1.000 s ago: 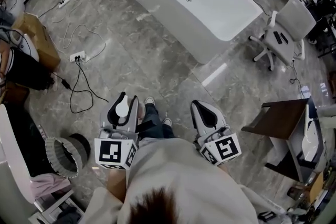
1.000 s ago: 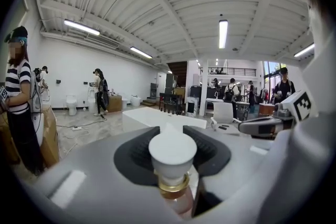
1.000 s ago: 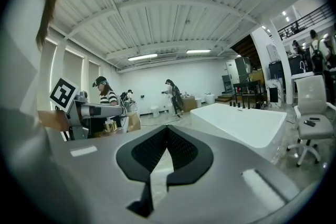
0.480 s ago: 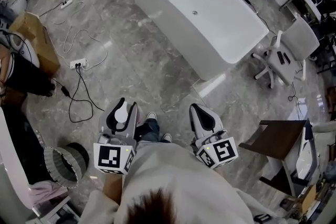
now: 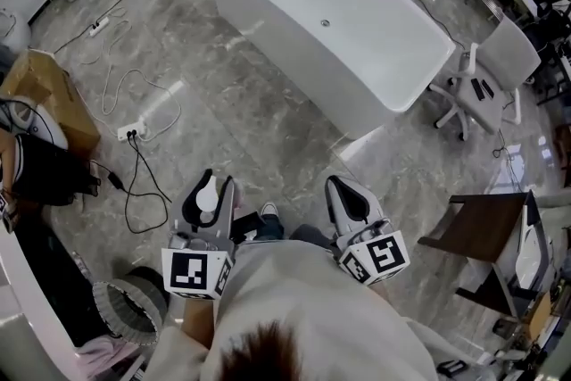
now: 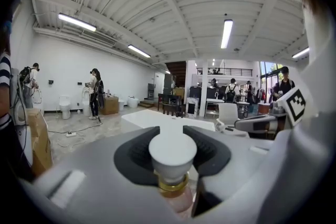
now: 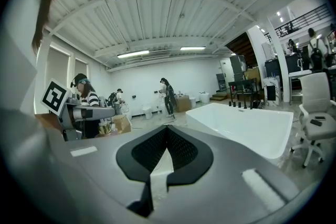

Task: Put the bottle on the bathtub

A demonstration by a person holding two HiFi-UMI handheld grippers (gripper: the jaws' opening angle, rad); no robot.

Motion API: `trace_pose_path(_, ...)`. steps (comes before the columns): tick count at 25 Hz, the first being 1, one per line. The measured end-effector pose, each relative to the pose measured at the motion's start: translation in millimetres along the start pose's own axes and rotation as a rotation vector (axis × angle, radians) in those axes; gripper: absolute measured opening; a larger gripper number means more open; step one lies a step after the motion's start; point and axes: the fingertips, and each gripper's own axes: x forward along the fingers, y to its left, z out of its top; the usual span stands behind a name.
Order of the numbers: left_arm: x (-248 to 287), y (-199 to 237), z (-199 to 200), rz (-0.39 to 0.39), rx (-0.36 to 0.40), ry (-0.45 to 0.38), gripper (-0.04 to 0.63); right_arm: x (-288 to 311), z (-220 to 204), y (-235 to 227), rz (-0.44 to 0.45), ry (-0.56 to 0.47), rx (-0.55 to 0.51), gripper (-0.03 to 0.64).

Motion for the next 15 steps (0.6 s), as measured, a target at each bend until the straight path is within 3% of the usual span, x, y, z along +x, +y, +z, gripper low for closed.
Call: trace_pose_path(15, 26.6, 14.4, -8.5, -0.030, -0.044, 0.034, 0.184, 15.9, -3.1, -13.1, -0.074, 0.054, 0.001, -0.002)
